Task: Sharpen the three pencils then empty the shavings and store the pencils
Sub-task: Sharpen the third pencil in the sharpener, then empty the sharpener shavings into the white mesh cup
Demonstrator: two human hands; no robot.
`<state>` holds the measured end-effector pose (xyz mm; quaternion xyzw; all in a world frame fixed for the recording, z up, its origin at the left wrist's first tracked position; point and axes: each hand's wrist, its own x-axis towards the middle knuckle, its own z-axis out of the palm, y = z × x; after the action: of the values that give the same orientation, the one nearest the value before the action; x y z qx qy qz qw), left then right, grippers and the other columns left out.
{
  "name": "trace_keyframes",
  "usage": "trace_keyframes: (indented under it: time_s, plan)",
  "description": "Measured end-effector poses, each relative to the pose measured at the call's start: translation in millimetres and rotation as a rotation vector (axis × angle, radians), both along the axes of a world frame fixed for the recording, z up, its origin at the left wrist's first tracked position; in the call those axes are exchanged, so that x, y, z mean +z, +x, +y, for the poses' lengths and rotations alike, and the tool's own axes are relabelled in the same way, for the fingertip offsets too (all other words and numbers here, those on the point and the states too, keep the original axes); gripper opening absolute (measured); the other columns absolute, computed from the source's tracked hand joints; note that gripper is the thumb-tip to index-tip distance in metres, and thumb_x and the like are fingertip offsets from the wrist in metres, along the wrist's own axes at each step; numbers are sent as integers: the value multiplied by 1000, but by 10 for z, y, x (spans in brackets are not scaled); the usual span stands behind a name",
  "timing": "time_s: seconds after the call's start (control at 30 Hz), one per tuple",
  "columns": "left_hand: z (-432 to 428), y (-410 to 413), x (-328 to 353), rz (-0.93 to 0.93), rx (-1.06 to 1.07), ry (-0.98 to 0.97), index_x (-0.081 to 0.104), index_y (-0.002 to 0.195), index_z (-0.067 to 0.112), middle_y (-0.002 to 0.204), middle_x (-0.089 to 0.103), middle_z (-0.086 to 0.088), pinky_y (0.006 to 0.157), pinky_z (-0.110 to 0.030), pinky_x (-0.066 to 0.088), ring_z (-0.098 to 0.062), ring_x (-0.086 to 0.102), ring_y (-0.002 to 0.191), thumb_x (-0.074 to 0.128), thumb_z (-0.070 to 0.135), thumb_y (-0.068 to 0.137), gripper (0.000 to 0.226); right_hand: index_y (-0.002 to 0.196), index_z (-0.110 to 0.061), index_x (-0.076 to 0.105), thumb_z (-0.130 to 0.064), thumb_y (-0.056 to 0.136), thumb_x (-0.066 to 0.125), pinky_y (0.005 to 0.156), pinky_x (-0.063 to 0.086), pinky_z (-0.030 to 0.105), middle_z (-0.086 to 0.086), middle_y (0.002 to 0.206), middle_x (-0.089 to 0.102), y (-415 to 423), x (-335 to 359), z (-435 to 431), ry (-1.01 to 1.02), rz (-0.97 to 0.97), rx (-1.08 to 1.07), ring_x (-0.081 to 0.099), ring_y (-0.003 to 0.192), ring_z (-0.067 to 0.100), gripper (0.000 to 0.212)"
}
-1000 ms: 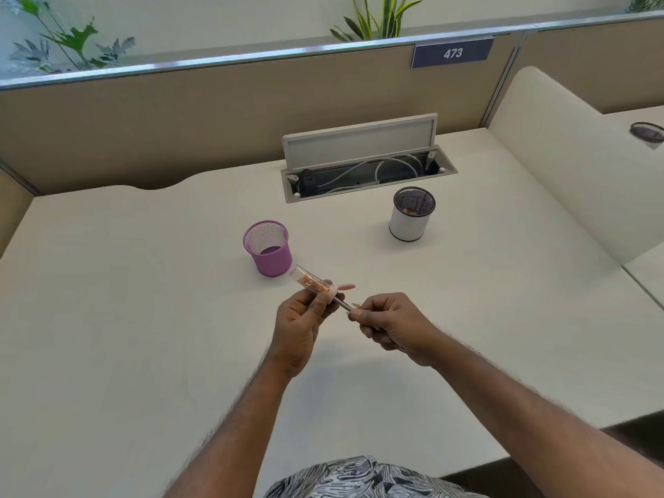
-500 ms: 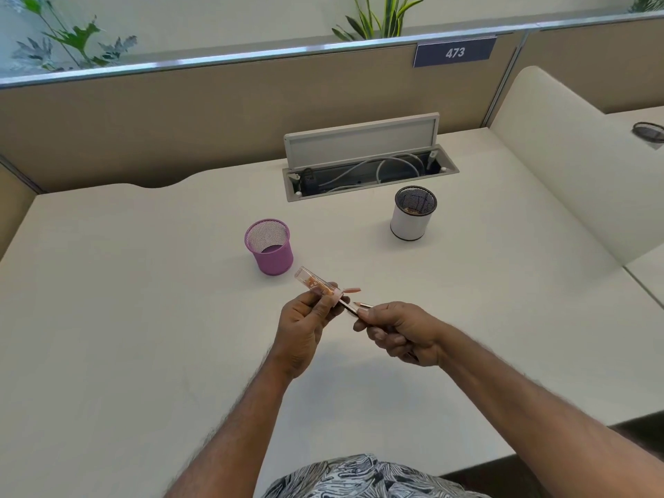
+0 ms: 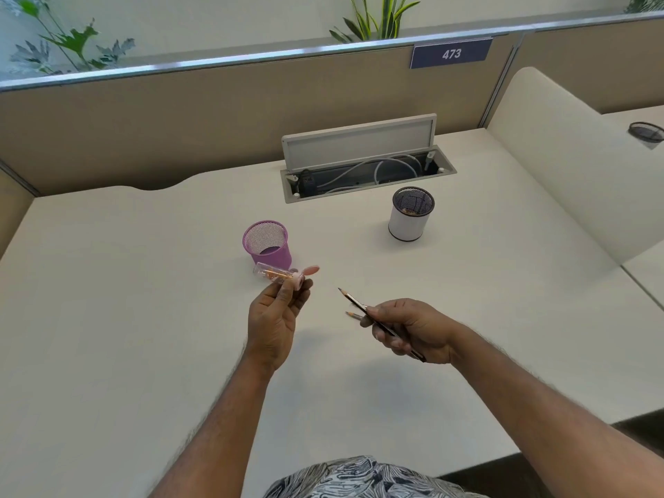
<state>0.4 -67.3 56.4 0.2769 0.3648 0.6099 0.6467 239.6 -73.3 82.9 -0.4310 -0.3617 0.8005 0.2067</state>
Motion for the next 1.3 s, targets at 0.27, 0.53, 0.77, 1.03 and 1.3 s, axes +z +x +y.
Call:
trace_keyframes:
  time_s: [0.27,0.53,0.77,1.03,1.3]
  plan:
    - [-84,9,-123,36,24,-70,66,106,2,111,75,-11,86,-25,56,-16,69,91,60,21,85,29,86,-14,69,-29,76,76,44,35,23,12,69,63,-5,-69,-21,151,-17,-119,47,45,17,20]
    - [-167,-1,-207,74,68,-118,73,99,9,97,78,-4,82,-24,58,-14,71,87,62,23,82,25,87,-6,65,-12,88,69,46,43,25,12,78,70,-25,-271,-60,282,-213,-275,58,56,18,7]
    - [-212,-33,-277,94,91,-168,70,104,5,93,77,-3,81,-25,58,-15,72,86,52,12,97,20,80,-22,69,-23,83,72,68,44,27,-4,80,62,-152,-633,-164,788,-909,-154,56,78,14,4]
    - [-253,-39,-302,103,106,-194,72,101,5,93,76,-5,78,-24,58,-16,71,86,52,10,98,21,84,-17,73,-30,84,69,78,43,38,0,82,67,-313,-875,-230,1027,-1210,-1,59,86,25,14]
    - [-281,-57,-332,128,107,-213,72,103,5,93,76,-5,78,-25,58,-17,72,87,54,13,97,20,84,-15,72,-28,84,68,77,41,37,2,84,68,-347,-945,-234,995,-1257,-37,60,87,27,13]
